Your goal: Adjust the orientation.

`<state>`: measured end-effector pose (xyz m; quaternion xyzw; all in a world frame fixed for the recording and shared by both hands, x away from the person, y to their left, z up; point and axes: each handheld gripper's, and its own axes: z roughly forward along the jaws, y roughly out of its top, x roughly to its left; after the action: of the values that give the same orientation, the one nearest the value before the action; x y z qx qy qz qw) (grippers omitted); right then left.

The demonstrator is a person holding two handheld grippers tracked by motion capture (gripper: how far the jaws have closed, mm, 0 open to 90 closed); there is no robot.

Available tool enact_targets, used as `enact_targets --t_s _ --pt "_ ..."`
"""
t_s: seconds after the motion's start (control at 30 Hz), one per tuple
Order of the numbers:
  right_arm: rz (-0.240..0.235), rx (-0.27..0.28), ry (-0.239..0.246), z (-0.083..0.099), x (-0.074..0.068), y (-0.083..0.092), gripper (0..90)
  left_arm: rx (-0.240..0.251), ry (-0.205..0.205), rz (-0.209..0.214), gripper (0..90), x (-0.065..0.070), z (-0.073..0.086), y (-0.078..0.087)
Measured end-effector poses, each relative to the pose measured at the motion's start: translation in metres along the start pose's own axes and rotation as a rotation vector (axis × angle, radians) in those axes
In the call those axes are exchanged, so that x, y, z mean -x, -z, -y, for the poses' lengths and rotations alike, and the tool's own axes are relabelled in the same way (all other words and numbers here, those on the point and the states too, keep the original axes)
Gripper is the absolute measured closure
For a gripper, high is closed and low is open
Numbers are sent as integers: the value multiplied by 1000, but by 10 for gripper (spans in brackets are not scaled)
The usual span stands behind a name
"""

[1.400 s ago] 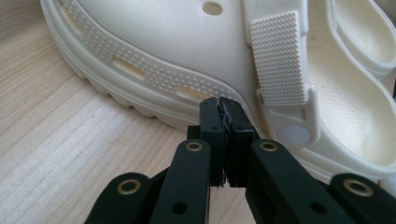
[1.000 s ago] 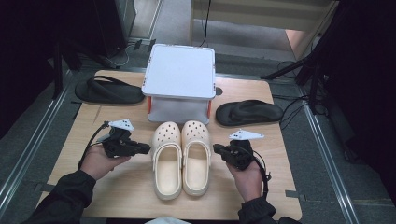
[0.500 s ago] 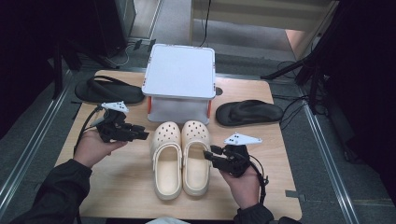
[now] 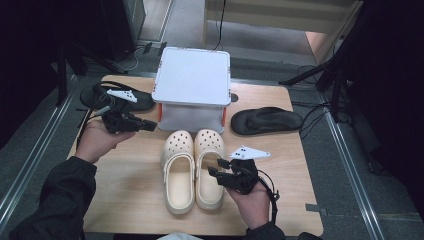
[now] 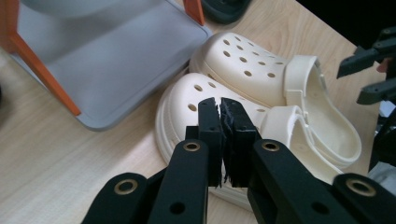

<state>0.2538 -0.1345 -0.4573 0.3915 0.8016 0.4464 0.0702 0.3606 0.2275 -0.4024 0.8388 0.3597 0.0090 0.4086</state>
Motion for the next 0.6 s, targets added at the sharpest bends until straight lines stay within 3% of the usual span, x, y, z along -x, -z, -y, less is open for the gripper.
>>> enact_targets --t_s 0.17,0.37,0.6 --pt "-2 -1 1 1 -4 -6 549 4 1 21 889 -6 -12 2" --pt "-2 2 -10 4 -7 -13 523 20 -15 14 890 -12 -35 6" --pt "-11 5 -19 5 -11 -20 512 28 -45 -49 889 -23 -66 5"
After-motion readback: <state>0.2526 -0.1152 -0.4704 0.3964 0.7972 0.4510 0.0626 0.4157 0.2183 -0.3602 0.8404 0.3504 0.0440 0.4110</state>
